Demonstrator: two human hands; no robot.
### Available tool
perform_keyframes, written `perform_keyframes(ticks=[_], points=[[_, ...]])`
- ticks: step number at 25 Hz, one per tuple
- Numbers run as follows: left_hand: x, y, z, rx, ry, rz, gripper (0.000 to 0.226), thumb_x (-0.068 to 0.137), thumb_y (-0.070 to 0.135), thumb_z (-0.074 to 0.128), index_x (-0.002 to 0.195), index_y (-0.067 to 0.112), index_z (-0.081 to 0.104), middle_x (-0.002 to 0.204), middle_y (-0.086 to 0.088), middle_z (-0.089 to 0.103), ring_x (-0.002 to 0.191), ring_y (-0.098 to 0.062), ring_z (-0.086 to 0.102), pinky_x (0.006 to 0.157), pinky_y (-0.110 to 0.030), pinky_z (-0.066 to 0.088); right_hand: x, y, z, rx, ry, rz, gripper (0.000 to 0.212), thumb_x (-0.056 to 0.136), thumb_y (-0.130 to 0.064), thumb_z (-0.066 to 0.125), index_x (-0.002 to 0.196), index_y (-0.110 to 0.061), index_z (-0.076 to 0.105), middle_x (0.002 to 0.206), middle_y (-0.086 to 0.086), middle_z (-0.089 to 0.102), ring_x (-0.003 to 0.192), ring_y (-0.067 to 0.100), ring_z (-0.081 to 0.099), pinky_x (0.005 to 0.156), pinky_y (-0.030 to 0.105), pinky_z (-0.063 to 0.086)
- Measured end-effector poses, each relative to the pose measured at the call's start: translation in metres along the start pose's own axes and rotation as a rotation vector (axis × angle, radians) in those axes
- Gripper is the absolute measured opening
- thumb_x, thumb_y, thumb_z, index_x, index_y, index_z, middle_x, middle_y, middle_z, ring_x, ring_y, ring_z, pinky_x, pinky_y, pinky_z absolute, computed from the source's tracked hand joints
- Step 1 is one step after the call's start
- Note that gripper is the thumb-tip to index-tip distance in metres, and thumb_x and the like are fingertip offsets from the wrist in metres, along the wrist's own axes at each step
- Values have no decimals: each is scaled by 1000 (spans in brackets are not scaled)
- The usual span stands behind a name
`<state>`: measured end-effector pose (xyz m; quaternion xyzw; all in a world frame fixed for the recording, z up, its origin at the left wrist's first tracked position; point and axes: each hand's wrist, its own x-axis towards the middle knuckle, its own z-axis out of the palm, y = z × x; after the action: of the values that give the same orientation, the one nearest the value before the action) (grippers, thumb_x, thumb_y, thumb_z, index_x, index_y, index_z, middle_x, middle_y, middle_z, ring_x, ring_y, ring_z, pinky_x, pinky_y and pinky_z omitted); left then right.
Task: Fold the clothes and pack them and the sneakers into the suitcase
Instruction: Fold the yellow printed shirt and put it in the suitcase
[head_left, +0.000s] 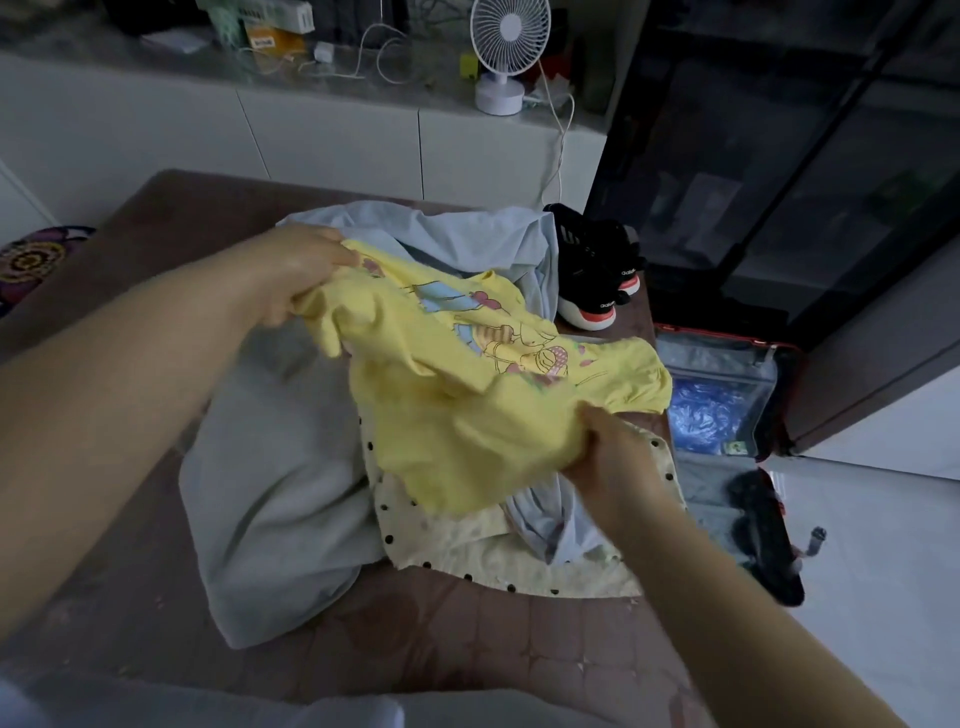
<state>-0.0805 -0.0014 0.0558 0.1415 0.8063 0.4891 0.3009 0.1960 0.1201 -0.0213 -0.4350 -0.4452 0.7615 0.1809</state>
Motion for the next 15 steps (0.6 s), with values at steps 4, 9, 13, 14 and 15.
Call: perform_keyframes(ticks=[4, 9, 13, 14, 15], points=[[2, -26, 8, 448, -73, -152, 42, 93, 27, 56, 129, 7, 52, 129, -14, 54, 120, -30, 49, 101, -35, 40, 9, -33, -73, -143, 152, 11, 13, 90, -21, 57, 93, -11, 64, 82, 9, 69, 73, 22, 63, 62, 30, 56], [-11, -63, 48, -177, -95, -266, 25, 89, 22, 60, 110, 9, 60, 122, -11, 60, 92, -20, 60, 79, -33, 52, 47, -5, -119, 18, 12, 13, 45, 78, -39, 66, 112, -9, 62, 111, 4, 68, 109, 25, 62, 91, 40, 51], [-24, -85, 45, -178, -127, -184, 52, 77, 21, 74, 123, 8, 54, 112, -11, 63, 92, -22, 63, 62, -33, 58, 42, 54, -129, -124, 30, 184, 22, 76, -22, 71, 88, -7, 60, 87, 14, 61, 74, 20, 58, 71, 30, 48], [-29, -89, 44, -12, -129, -134, 52, 73, 23, 78, 118, 11, 54, 108, -9, 62, 90, -23, 63, 55, -29, 56, 43, 62, -127, -260, 67, 166, 12, 81, -18, 67, 87, -10, 60, 82, 13, 57, 68, 19, 52, 61, 27, 41], [-35, -90, 45, 153, -99, -72, 46, 73, 23, 78, 113, 16, 54, 104, -6, 60, 89, -23, 62, 51, -25, 53, 44, 67, -124, -398, 108, 137, 5, 85, -16, 64, 87, -15, 60, 78, 9, 55, 63, 17, 47, 56, 24, 36]])
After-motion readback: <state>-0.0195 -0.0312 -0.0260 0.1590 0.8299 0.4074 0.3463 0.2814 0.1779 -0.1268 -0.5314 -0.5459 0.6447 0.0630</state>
